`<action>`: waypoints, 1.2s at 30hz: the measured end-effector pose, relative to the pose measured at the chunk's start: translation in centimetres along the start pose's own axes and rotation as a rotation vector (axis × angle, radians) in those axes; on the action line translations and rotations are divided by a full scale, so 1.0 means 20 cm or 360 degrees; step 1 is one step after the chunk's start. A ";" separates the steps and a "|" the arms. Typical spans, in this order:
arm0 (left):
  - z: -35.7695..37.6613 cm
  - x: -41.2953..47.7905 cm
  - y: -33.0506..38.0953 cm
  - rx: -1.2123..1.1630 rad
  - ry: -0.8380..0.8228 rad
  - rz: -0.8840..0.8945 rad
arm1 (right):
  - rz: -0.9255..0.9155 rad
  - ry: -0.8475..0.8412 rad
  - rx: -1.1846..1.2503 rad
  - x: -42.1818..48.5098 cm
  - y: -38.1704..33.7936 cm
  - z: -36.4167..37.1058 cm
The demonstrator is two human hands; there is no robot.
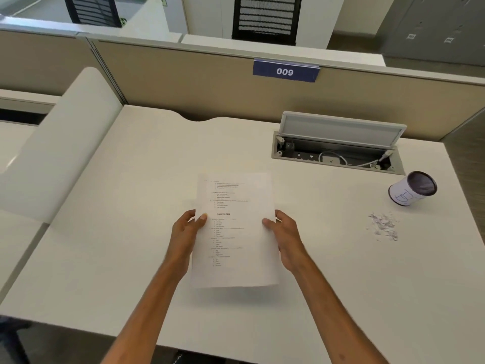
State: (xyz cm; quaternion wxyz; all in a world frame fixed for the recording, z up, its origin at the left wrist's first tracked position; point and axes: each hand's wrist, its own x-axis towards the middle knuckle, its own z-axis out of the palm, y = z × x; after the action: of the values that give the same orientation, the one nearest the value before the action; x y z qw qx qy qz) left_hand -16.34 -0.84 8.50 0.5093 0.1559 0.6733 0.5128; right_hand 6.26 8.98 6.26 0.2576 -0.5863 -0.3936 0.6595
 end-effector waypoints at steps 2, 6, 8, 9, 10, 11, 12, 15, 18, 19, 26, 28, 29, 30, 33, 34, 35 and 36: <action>-0.08 0.09 -0.01 0.0091 0.0037 0.0008 | 0.0006 0.0009 -0.0068 0.08 -0.02 0.10; -0.23 0.30 0.04 0.0126 0.0080 0.0034 | 0.0069 -0.0025 -0.0188 0.21 -0.11 0.30; -0.28 0.44 0.11 0.0116 0.0088 0.0063 | 0.0073 -0.0049 -0.0209 0.32 -0.18 0.40; -0.30 0.51 0.15 0.0115 0.0079 0.0075 | 0.0074 -0.0044 -0.0222 0.38 -0.21 0.44; -0.32 0.58 0.19 0.0115 0.0062 0.0087 | 0.0074 -0.0028 -0.0234 0.45 -0.24 0.48; -0.33 0.65 0.23 0.0111 0.0044 0.0095 | 0.0072 -0.0005 -0.0249 0.51 -0.27 0.52; -0.34 0.73 0.27 0.0107 0.0029 0.0100 | 0.0067 0.0022 -0.0258 0.58 -0.30 0.56; -0.35 0.94 0.37 0.0085 0.0012 0.0118 | -0.0010 0.0071 -0.0335 0.74 -0.41 0.65; -0.37 1.13 0.43 0.0045 0.0001 0.0116 | -0.0142 0.0072 -0.0452 0.87 -0.44 0.69; -0.38 1.18 0.44 0.0038 -0.0024 0.0118 | -0.0184 0.0105 -0.0468 0.90 -0.44 0.68; -0.38 1.43 0.45 0.0041 -0.0195 0.0076 | -0.0145 0.0207 -0.0675 1.06 -0.36 0.62; -0.35 1.49 0.44 0.0011 -0.0168 0.0046 | -0.0206 0.0335 -0.0836 1.12 -0.36 0.66; -0.33 1.52 0.44 0.0015 -0.0150 0.0036 | -0.0212 0.0364 -0.0909 1.15 -0.38 0.69; -0.32 1.55 0.44 0.0039 -0.0125 0.0035 | -0.0200 0.0375 -0.0979 1.17 -0.39 0.71; -0.26 1.65 0.43 0.0230 -0.0022 0.0043 | -0.0184 0.0426 -0.1087 1.26 -0.41 0.75; -0.24 1.67 0.43 0.0300 0.0000 0.0061 | -0.0196 0.0453 -0.1089 1.29 -0.41 0.76; -0.22 1.69 0.43 0.0368 0.0012 0.0088 | -0.0204 0.0481 -0.1076 1.31 -0.41 0.77; -0.20 1.70 0.43 0.0444 0.0017 0.0119 | -0.0197 0.0516 -0.1042 1.33 -0.41 0.77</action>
State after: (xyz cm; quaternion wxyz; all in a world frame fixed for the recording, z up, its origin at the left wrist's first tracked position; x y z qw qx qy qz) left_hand -37.07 25.61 -2.23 0.4595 0.2475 0.7346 0.4336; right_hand -14.64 31.55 -2.10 0.1548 -0.7095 -0.5726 0.3804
